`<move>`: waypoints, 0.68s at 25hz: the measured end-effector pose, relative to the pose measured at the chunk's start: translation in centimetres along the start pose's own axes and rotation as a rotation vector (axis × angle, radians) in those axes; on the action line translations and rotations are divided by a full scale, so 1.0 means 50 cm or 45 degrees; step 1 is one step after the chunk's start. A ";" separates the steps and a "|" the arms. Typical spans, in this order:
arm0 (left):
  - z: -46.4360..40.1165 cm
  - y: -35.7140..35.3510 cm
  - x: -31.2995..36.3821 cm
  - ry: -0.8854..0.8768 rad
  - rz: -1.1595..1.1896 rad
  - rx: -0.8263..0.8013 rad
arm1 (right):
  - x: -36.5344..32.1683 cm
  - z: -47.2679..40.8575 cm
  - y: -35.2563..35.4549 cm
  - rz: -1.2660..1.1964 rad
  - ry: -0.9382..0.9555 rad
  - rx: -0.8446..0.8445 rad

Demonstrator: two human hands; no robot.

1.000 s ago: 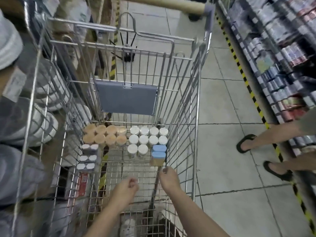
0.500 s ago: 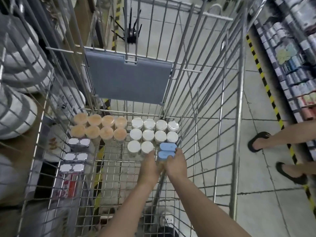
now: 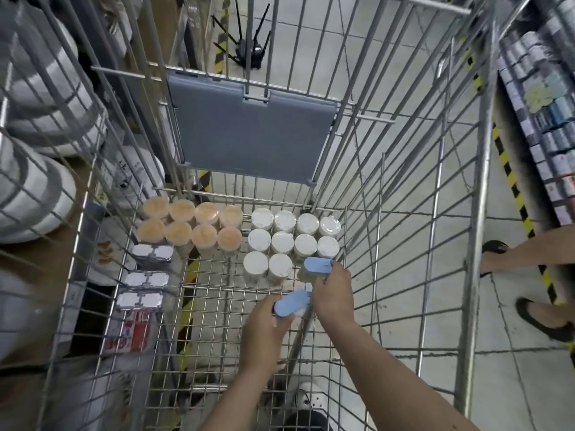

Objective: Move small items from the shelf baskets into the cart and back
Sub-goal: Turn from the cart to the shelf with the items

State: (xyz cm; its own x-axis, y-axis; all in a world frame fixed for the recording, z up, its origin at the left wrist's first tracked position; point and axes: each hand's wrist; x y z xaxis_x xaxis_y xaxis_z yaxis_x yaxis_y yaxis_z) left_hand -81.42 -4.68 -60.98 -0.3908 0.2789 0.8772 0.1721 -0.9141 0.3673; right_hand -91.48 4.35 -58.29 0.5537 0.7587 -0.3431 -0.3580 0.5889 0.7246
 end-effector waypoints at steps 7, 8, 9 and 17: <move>0.051 0.119 -0.055 0.098 0.112 0.147 | 0.021 0.005 -0.033 0.252 0.132 0.142; 0.056 0.125 -0.062 0.104 0.135 0.151 | 0.022 0.004 -0.036 0.281 0.150 0.162; 0.061 0.130 -0.067 0.105 0.151 0.149 | 0.024 0.001 -0.039 0.310 0.162 0.186; 0.101 0.157 -0.067 0.123 0.224 0.220 | 0.036 -0.016 -0.058 0.493 0.264 0.326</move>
State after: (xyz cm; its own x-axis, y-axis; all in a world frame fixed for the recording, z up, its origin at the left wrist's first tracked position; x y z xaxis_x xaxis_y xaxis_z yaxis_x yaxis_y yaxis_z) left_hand -74.16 -11.33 -59.47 -0.4243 0.0836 0.9017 0.3933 -0.8799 0.2666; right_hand -90.04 4.21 -61.48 0.2468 0.9625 -0.1125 -0.2971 0.1857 0.9366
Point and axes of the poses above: each hand's wrist, its own z-axis away from the middle knuckle, its own y-axis out of the back of the hand, x = y × z, and after that the axes turned 11 degrees about -y, right-handed
